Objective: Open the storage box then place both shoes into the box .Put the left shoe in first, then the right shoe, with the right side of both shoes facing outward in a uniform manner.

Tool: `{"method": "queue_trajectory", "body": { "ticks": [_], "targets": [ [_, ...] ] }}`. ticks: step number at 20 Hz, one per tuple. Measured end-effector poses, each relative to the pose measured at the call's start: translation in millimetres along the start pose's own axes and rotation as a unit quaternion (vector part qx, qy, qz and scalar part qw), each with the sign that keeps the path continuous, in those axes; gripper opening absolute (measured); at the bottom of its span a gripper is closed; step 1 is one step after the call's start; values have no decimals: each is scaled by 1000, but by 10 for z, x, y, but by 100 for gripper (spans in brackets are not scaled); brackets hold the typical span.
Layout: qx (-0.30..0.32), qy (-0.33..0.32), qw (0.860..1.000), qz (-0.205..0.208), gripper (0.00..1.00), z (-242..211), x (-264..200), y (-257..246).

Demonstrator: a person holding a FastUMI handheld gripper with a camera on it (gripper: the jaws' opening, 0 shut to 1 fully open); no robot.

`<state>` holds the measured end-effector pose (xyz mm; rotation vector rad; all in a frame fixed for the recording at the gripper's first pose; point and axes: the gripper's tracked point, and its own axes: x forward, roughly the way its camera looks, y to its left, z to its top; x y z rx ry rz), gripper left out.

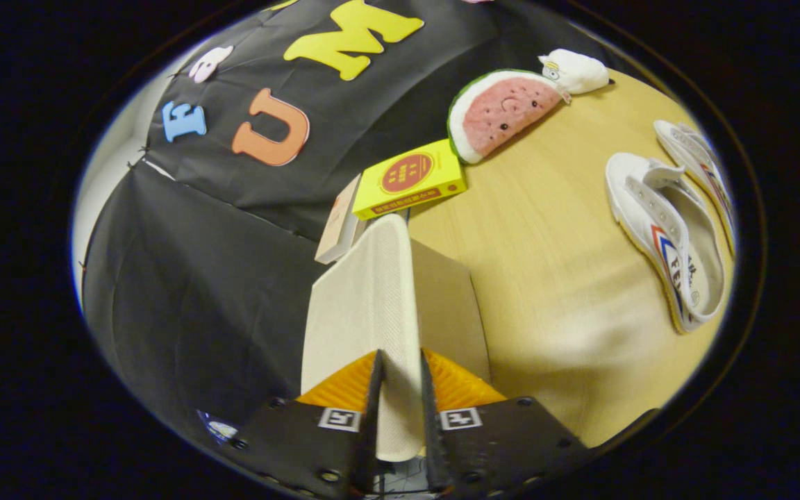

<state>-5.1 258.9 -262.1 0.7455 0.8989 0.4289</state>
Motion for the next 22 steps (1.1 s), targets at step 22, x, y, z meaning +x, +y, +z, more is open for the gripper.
{"method": "queue_trajectory", "body": {
  "ticks": [22],
  "targets": [
    [-314,40,942,110,0,-587,218,2744]
  ]
}}
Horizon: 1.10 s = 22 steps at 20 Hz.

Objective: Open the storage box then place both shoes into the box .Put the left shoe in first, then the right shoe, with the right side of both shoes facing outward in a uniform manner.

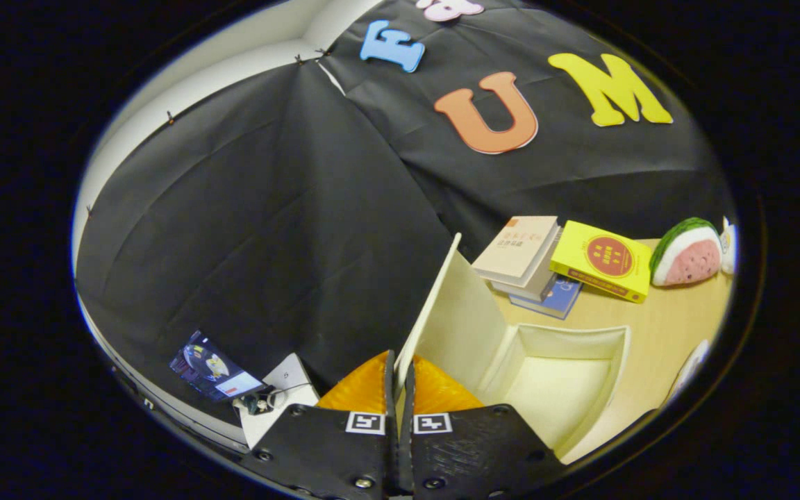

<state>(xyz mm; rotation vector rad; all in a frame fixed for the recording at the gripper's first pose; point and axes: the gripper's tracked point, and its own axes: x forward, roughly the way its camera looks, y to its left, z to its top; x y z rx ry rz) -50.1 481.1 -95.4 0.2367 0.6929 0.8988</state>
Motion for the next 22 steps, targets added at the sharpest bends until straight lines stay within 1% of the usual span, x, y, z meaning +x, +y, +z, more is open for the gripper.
{"method": "queue_trajectory", "body": {
  "ticks": [1,2,5,9,10,13,16,20,22],
  "targets": [
    [-12,2,1000,-2,3,12,53,67],
    [-30,5,1000,-4,9,-2,179,108],
    [-84,3,996,-2,42,-28,292,331],
    [-139,-23,990,-8,85,0,302,432],
    [-142,-25,989,-10,85,-9,286,433],
    [-143,-35,989,-21,92,27,199,348],
    [-141,-45,988,-40,92,68,-13,141],
    [-143,-68,983,-96,96,107,-398,-424],
    [-146,-81,978,-129,96,127,-685,-736]
  ]
}}
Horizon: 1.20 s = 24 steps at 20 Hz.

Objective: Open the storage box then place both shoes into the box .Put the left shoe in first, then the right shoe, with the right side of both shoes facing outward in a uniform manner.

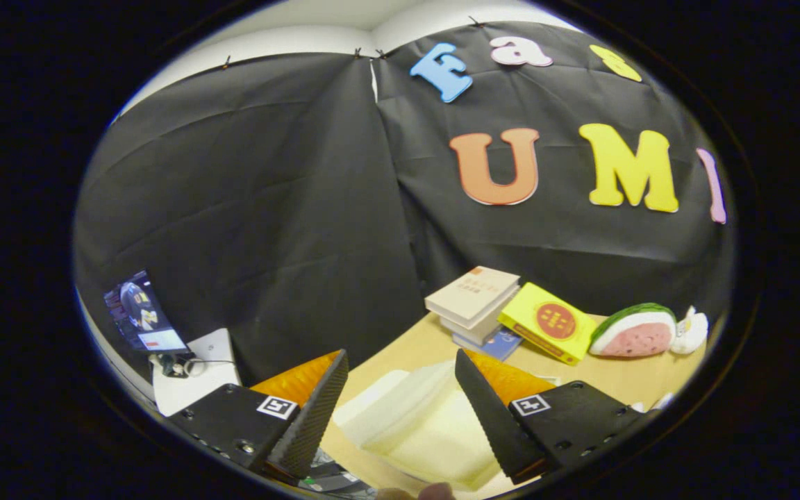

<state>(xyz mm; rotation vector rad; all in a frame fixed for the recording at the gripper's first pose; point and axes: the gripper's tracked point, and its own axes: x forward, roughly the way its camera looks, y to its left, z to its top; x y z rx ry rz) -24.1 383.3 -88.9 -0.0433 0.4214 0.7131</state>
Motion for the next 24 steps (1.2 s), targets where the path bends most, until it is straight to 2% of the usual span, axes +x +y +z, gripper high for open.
{"method": "queue_trajectory", "body": {
  "ticks": [4,10,12,16,18,22,24],
  "targets": [
    [-7,-16,998,-58,96,-135,-438,-774],
    [3,-29,994,-110,96,-505,-1116,-1870],
    [21,-15,991,-129,96,-737,-1283,-2198],
    [34,0,980,-194,96,-1230,-1589,-3034],
    [29,28,974,-221,96,-1647,-1652,-3330],
    [59,90,965,-238,96,-2382,-1643,-3625],
    [71,114,964,-231,96,-2657,-1495,-3649]
  ]
}}
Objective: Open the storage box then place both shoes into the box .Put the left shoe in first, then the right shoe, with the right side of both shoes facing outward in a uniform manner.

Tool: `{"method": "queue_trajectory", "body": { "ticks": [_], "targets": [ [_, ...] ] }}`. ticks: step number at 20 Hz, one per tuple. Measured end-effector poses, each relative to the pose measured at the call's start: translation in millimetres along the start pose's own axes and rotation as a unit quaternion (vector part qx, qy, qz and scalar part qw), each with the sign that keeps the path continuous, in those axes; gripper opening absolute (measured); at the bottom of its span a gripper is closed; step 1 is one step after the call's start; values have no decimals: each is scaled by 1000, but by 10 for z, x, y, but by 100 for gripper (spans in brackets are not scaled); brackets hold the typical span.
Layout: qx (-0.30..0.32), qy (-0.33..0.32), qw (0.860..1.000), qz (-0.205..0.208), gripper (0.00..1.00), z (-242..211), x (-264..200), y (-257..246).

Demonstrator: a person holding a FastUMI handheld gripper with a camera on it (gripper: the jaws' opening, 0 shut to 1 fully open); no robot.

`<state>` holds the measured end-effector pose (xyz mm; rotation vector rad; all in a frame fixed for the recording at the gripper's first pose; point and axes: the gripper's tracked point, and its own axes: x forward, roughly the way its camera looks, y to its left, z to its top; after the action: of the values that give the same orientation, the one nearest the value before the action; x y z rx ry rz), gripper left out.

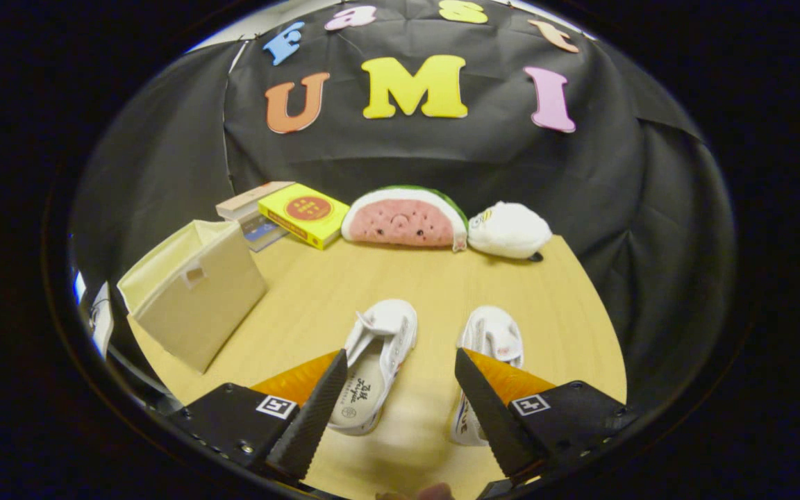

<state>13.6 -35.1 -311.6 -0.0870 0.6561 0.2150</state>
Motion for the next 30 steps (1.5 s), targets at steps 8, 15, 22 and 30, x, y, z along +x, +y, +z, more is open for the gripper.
{"method": "queue_trajectory", "body": {
  "ticks": [8,15,22,30],
  "targets": [
    [43,98,994,8,79,-405,682,19],
    [125,138,982,28,27,-514,908,138],
    [204,164,965,4,0,-432,792,155],
    [263,146,954,2,0,-133,484,615]
  ]
}}
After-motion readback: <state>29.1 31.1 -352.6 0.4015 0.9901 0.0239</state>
